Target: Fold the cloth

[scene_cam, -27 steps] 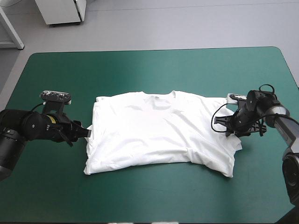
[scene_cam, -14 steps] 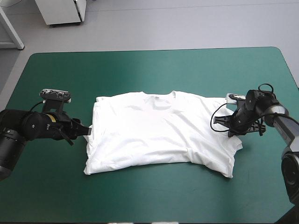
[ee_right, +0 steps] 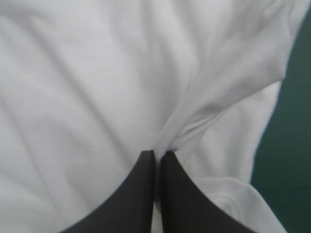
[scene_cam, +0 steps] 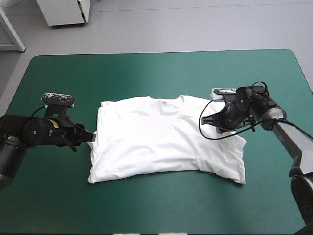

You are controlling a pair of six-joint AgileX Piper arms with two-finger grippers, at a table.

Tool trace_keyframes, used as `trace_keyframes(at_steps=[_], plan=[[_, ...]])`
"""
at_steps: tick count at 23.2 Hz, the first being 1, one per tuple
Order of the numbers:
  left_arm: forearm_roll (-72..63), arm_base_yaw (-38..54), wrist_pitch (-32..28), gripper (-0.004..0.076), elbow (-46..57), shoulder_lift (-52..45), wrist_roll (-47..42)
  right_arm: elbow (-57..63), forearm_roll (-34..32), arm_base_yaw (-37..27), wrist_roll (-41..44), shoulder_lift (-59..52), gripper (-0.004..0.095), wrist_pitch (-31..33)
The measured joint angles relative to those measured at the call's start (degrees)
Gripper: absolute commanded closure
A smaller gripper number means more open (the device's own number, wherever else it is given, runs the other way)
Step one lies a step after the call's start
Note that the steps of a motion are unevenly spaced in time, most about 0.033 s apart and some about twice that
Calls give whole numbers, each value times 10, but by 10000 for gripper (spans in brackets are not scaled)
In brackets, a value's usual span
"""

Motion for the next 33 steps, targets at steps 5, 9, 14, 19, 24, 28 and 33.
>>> trace_keyframes(at_steps=[5, 9, 14, 19, 24, 28, 33], plan=[[0, 0, 0, 370, 0, 0, 0, 0, 25, 51, 0, 19, 921, -23], [0, 0, -1, 370, 0, 0, 0, 0, 57, 55, -6, 77, 920, -29], [0, 0, -2, 370, 0, 0, 0, -8, 63, 55, -6, 84, 789, -21], [0, 0, -2, 370, 0, 0, 0, -48, 64, 55, -10, 90, 491, 30], [0, 0, -2, 370, 0, 0, 0, -96, 60, 55, -11, 75, 466, 51], [0, 0, -2, 370, 0, 0, 0, -120, 13, 55, -3, 31, 466, 91], [0, 0, -2, 370, 0, 11, -16, -120, -64, 55, 20, -34, 466, 149]])
